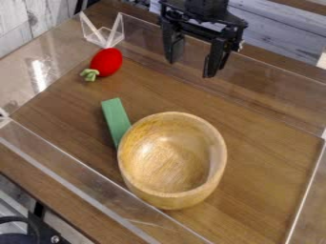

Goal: Move the red object to the right side of the table

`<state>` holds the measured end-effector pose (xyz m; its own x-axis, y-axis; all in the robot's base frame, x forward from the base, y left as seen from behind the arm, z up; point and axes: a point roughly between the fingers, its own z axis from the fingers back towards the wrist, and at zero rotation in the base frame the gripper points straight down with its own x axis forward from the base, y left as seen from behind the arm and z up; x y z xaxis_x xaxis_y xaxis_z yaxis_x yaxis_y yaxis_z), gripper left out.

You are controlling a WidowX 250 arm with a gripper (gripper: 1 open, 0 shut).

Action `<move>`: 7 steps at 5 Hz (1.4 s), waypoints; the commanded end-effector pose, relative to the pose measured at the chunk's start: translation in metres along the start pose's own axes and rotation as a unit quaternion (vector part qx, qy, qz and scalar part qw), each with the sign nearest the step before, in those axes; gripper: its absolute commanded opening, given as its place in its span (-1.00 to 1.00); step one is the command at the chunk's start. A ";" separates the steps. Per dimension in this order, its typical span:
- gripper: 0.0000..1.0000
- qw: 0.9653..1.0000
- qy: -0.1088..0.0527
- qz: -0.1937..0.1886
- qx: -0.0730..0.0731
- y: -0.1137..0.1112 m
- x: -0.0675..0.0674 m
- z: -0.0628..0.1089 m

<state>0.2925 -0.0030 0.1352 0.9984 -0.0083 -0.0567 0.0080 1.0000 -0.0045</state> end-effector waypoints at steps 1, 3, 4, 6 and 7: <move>1.00 1.000 0.015 -0.025 0.004 0.007 -0.004 -0.008; 1.00 0.998 0.008 -0.061 0.019 0.075 0.004 -0.015; 1.00 0.997 -0.002 -0.068 0.028 0.090 0.014 -0.018; 1.00 0.993 -0.001 -0.115 0.038 0.102 0.028 -0.033; 1.00 0.995 0.000 -0.094 0.039 0.118 0.030 -0.028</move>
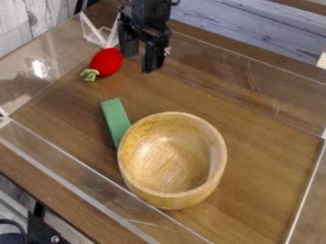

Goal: Move the red object to the right side of the table

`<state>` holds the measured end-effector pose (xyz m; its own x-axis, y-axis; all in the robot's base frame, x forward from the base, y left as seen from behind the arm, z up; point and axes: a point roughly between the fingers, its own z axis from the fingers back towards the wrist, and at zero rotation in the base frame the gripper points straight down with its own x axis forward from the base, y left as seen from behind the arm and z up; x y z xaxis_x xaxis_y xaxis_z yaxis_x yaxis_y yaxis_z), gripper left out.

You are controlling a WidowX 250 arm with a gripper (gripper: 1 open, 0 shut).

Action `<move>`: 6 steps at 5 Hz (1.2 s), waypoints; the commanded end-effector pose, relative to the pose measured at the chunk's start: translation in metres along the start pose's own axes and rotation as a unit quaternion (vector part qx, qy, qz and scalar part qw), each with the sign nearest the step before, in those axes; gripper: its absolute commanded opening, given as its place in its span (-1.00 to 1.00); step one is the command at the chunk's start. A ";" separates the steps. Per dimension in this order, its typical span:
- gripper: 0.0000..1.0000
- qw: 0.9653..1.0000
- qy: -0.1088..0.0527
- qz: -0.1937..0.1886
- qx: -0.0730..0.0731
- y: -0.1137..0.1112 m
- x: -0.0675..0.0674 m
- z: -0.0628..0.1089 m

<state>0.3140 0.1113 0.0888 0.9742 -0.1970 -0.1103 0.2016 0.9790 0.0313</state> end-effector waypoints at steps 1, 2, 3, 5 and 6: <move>1.00 0.999 -0.029 0.029 0.017 0.027 0.004 0.023; 1.00 0.998 -0.027 0.052 0.015 0.039 -0.005 0.026; 1.00 0.997 -0.020 0.067 0.014 0.048 -0.012 0.026; 1.00 0.996 -0.009 0.083 0.006 0.060 -0.010 -0.007; 1.00 0.995 -0.008 0.101 -0.003 0.077 -0.013 -0.022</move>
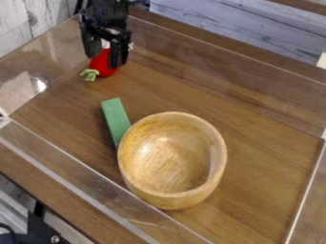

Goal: Move the red object to the right side of the table

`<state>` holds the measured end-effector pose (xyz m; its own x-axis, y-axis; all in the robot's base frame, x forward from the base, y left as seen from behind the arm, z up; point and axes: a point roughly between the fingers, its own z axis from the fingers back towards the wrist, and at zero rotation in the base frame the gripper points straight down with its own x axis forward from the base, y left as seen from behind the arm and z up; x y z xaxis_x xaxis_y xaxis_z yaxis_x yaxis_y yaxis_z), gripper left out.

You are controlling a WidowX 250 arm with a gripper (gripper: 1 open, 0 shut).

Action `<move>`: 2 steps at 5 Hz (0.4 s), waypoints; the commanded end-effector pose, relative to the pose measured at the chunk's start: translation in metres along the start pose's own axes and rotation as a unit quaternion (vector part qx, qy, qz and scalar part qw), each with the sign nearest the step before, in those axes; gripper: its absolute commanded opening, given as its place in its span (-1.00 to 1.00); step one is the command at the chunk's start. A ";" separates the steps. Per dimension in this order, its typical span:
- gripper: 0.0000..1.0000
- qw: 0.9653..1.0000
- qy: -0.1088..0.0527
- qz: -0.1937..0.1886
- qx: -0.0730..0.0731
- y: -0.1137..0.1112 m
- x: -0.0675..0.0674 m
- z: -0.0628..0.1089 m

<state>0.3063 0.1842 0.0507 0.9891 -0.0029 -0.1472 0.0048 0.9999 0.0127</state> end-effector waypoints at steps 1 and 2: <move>-1.00 0.999 -0.032 0.028 0.003 0.027 0.009 0.009; 1.00 0.999 -0.034 0.018 -0.013 0.031 0.018 0.001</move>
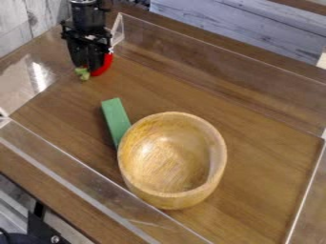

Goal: Move the red object to the right side of the table

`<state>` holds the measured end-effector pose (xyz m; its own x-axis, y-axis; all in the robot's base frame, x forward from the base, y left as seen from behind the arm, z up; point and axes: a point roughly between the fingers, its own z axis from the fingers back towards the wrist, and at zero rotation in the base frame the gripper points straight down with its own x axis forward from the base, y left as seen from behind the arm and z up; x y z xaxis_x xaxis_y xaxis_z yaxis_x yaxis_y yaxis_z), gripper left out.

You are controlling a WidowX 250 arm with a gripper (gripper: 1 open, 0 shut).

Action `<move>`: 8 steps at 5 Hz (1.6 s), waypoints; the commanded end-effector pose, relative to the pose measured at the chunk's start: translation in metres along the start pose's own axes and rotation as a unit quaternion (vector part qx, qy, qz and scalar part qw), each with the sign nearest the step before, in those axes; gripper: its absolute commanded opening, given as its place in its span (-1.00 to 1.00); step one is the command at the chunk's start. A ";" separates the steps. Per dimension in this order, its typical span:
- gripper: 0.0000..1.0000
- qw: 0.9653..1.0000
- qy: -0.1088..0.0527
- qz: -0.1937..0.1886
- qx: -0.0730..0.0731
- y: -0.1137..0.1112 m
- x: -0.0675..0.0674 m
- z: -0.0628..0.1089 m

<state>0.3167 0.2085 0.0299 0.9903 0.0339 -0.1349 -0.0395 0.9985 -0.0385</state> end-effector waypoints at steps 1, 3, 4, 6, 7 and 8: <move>1.00 0.999 -0.032 -0.015 -0.006 0.006 0.011 0.016; -1.00 0.998 -0.034 -0.035 -0.026 0.005 0.015 0.013; -1.00 0.997 -0.031 -0.038 -0.052 0.006 0.016 0.013; -1.00 0.996 -0.033 -0.022 -0.078 -0.024 0.016 0.016; -1.00 0.996 -0.043 -0.029 -0.069 -0.050 0.019 0.033; -1.00 0.997 -0.060 -0.026 -0.051 -0.072 0.017 0.058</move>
<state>0.3392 0.1405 0.0650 0.9976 0.0032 -0.0688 -0.0151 0.9847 -0.1736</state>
